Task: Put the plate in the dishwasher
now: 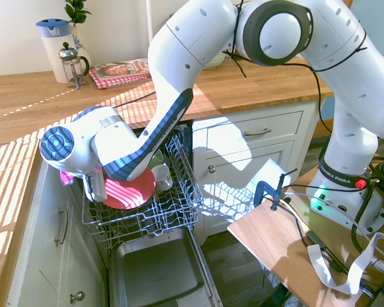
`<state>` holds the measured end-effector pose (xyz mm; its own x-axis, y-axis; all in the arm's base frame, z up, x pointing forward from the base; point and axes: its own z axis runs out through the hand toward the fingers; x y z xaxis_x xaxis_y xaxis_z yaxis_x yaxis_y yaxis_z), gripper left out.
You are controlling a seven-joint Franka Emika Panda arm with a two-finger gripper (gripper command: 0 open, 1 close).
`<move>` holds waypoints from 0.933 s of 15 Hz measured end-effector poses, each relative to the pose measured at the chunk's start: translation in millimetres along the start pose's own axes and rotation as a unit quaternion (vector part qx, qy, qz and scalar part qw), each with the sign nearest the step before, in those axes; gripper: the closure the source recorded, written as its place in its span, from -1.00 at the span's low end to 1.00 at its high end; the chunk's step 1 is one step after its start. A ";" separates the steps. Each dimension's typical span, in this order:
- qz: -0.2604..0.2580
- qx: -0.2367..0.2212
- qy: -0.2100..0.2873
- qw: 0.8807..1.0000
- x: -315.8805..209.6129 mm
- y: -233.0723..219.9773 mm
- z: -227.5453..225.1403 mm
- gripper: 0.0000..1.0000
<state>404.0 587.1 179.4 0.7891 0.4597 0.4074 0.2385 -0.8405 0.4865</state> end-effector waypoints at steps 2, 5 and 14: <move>0.003 0.002 -0.009 1.000 -1.6 -4.1 5.8 -1.00; 0.009 0.010 -0.021 1.000 4.5 -0.7 4.7 -1.00; 0.017 0.042 -0.088 0.995 6.7 4.4 4.1 -1.00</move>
<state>412.7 585.3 181.1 0.8826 0.3794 0.2775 0.2509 -0.8794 0.4046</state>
